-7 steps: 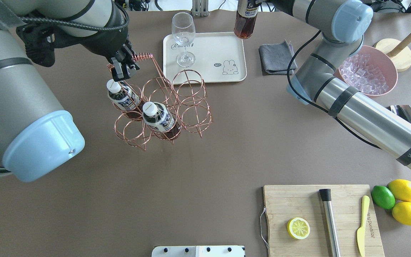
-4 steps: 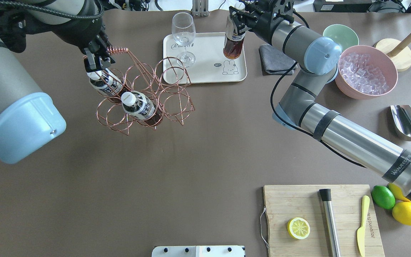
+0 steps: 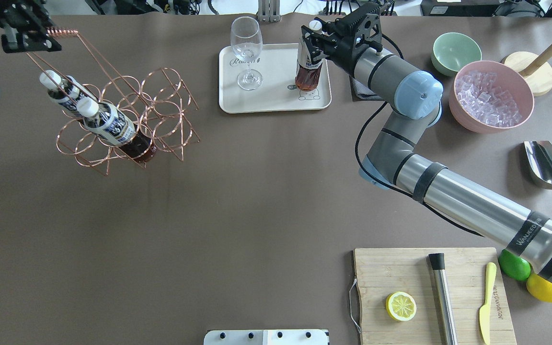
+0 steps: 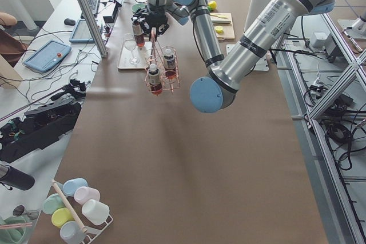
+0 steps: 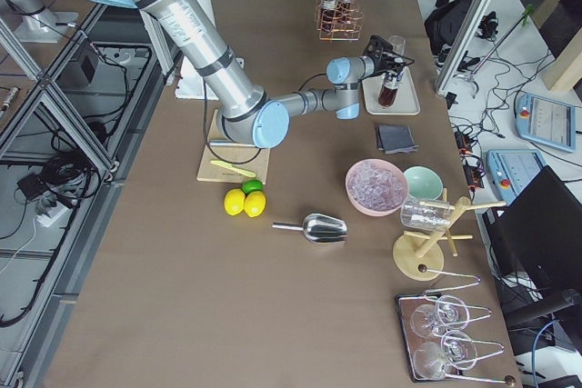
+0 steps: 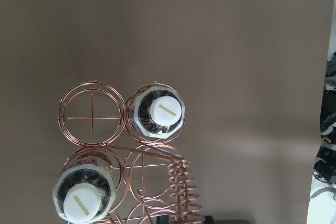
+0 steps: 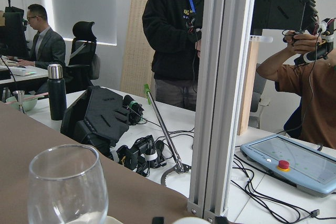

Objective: Take tea from basket to plate

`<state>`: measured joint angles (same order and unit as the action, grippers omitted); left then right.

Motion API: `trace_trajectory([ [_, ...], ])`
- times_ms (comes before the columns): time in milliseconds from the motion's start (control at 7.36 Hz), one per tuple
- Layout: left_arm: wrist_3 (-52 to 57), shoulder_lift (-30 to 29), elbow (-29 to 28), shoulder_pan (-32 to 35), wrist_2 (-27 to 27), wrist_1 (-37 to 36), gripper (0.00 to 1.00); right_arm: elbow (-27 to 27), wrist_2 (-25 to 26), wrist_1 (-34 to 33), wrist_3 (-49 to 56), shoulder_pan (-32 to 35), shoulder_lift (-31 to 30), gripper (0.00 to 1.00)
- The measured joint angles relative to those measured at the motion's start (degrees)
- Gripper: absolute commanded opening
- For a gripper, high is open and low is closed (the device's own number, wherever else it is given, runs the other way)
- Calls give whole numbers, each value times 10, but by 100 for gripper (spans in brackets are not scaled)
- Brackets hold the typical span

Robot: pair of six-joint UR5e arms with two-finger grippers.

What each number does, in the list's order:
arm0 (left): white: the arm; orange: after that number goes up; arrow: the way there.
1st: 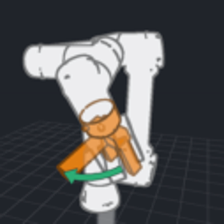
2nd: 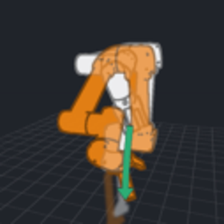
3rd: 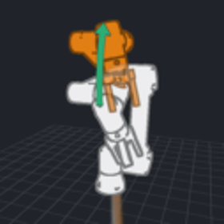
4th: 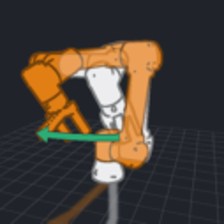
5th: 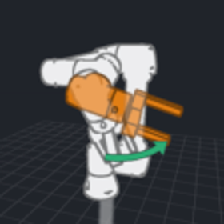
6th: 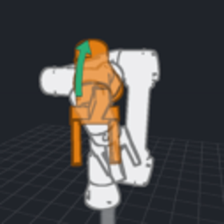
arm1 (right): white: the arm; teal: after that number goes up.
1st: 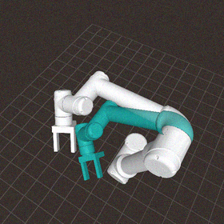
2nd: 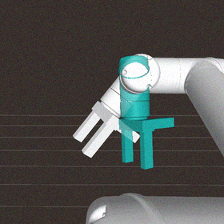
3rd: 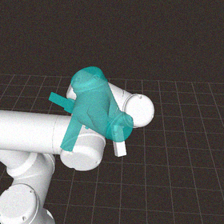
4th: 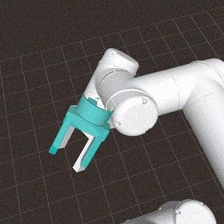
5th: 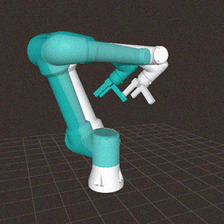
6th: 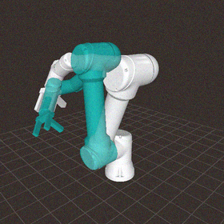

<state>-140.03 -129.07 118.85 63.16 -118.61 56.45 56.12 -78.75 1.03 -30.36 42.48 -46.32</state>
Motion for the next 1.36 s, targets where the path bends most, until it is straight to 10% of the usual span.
trace_trajectory([
  [544, 252, 64, -109, 152, -12, 17, 0, -3, 19, 18, 3, -9, -2, 0],
  [1359, 407, 84, -380, 261, -8, 266, 0, -7, 43, 27, 20, -19, -5, 0],
])
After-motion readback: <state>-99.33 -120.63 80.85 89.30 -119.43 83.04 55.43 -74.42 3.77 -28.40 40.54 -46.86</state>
